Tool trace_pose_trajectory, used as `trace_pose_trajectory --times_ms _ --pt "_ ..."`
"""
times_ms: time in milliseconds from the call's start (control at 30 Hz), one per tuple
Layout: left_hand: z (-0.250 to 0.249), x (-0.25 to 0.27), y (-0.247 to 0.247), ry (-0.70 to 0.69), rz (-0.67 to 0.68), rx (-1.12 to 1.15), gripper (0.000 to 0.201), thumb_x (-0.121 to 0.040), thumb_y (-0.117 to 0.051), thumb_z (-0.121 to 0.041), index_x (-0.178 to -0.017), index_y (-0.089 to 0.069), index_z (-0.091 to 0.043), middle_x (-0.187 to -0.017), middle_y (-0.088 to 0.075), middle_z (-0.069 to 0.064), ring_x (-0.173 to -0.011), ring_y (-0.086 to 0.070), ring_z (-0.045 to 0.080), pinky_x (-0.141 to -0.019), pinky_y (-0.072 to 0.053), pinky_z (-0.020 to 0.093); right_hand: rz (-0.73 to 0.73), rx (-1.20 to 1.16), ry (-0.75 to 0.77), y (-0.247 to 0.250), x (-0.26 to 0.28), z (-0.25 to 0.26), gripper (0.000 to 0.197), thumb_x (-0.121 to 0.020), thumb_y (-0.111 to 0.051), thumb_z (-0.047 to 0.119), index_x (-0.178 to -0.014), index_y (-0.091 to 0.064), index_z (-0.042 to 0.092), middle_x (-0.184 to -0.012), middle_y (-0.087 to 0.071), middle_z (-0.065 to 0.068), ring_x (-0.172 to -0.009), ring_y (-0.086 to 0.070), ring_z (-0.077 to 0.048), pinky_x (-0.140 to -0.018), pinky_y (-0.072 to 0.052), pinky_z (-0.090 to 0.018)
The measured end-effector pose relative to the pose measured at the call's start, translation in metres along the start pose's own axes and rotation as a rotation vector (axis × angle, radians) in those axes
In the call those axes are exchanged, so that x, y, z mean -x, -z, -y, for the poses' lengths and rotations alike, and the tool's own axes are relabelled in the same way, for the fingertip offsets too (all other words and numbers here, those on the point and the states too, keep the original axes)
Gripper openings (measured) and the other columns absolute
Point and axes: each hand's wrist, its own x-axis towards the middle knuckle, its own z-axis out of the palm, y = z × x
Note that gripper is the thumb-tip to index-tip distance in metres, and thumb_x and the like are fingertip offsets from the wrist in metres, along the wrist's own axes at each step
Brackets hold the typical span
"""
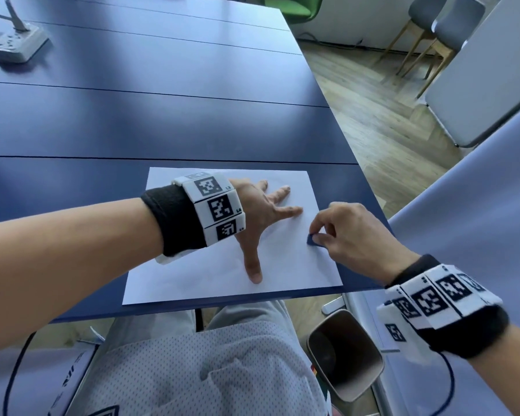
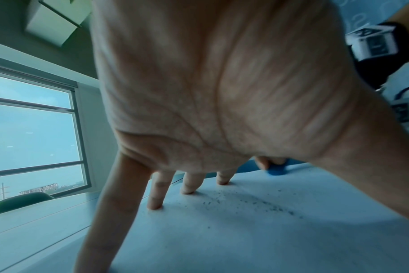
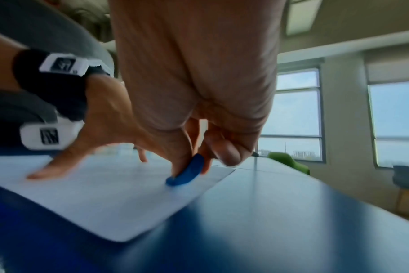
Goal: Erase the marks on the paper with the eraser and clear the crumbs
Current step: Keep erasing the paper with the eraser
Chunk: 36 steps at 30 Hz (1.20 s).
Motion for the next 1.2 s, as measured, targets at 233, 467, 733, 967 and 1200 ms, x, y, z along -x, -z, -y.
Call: trace_pose_trajectory --times_ms 233,467,733,967,1200 --pt "0.001 -0.002 -0.001 -0.004 -0.004 0.0 0.148 -0.039 -0.072 -0.086 -0.147 0.022 -0.048 -0.16 0.026 -0.001 -0.149 0.009 0.036 -0.115 -0.021 0.059 -0.031 -0.122 -0.017 -0.012 0.021 0.012 0.007 -0.084 -0.068 0.022 -0.085 -0.073 0.018 -0.069 -0.049 0.015 -0.065 -0.052 -0.007 -0.066 -0.041 -0.023" --pt "0.001 -0.002 0.0 -0.004 0.001 -0.006 0.15 -0.039 -0.073 -0.086 -0.147 0.023 -0.047 -0.16 0.027 0.0 -0.149 0.009 0.037 -0.116 -0.019 0.059 -0.198 -0.191 -0.128 -0.03 0.028 0.033 0.013 -0.084 -0.065 0.024 -0.083 -0.07 0.012 -0.076 -0.066 -0.003 -0.072 -0.063 -0.021 -0.067 -0.049 -0.029" --pt "-0.002 -0.001 0.002 -0.009 -0.012 -0.021 0.147 -0.039 -0.071 -0.088 -0.146 0.023 -0.051 -0.16 0.026 0.002 -0.148 0.006 0.04 -0.114 -0.022 0.061 -0.236 -0.247 -0.136 -0.043 0.041 0.055 0.017 -0.089 -0.062 0.027 -0.09 -0.071 0.013 -0.081 -0.065 -0.002 -0.074 -0.061 -0.017 -0.071 -0.053 -0.032" --pt "-0.005 -0.001 0.002 -0.004 0.007 -0.017 0.149 -0.034 -0.072 -0.088 -0.142 0.025 -0.055 -0.158 0.03 0.005 -0.147 0.01 0.042 -0.114 -0.02 0.062 -0.212 -0.284 -0.151 -0.042 0.043 0.052 0.015 -0.086 -0.064 0.027 -0.086 -0.073 0.015 -0.079 -0.067 0.0 -0.072 -0.061 -0.015 -0.071 -0.052 -0.032" --pt "-0.004 -0.003 0.0 -0.005 0.005 -0.019 0.15 -0.033 -0.071 -0.089 -0.141 0.026 -0.056 -0.158 0.031 0.004 -0.147 0.011 0.042 -0.114 -0.018 0.063 -0.153 -0.278 -0.075 -0.044 0.05 0.062 0.016 -0.089 -0.062 0.027 -0.092 -0.072 0.015 -0.083 -0.064 0.001 -0.075 -0.06 -0.014 -0.072 -0.052 -0.032"
